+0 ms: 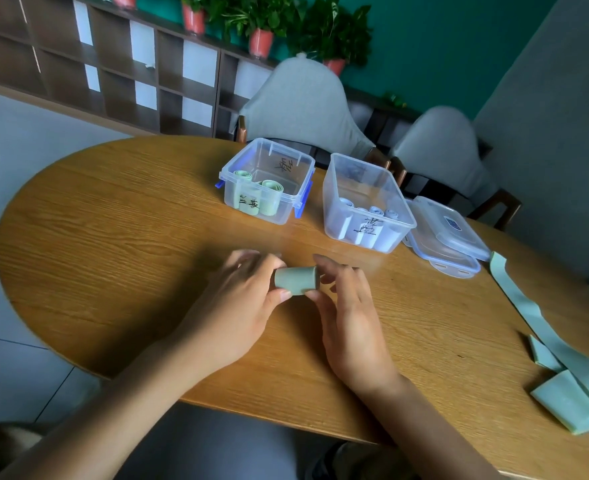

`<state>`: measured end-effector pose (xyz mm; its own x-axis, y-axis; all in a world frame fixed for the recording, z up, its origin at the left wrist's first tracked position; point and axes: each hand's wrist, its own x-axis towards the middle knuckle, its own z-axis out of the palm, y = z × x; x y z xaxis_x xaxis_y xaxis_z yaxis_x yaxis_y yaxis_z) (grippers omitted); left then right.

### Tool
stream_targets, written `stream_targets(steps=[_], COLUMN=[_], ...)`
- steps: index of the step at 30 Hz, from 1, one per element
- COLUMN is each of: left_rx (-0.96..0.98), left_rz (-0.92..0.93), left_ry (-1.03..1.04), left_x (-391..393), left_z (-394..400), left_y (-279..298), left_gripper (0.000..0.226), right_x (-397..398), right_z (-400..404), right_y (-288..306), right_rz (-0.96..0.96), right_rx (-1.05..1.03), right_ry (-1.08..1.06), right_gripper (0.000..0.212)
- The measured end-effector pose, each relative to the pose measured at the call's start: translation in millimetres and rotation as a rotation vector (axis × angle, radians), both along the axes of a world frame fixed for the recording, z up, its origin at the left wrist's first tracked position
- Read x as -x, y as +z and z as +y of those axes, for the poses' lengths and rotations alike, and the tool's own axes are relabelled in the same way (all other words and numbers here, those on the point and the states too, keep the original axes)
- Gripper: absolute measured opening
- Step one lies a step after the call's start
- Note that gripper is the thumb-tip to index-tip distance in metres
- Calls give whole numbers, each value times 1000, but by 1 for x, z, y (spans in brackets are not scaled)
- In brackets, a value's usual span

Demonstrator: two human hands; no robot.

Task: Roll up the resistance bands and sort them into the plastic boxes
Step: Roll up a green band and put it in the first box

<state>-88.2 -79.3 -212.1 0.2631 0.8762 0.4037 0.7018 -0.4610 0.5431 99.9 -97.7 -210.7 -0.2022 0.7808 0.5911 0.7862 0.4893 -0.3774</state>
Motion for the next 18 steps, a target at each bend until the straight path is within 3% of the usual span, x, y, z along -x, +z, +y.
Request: stream_targets(steps=[5, 11, 18], left_rx=[19, -2, 11], left_rz=[8, 60, 174], left_ry=[71, 127, 159], left_x=[14, 36, 46], left_z=[-1, 4, 5], left_y=[2, -1, -6], left_gripper=[39, 41, 55], right_x=[3, 11, 23], right_z=[9, 43, 102], right_y=[6, 52, 112], right_rz=[-11, -19, -208], right_rx=[-20, 42, 35], right_ry=[-29, -42, -68], right_gripper=[38, 30, 36])
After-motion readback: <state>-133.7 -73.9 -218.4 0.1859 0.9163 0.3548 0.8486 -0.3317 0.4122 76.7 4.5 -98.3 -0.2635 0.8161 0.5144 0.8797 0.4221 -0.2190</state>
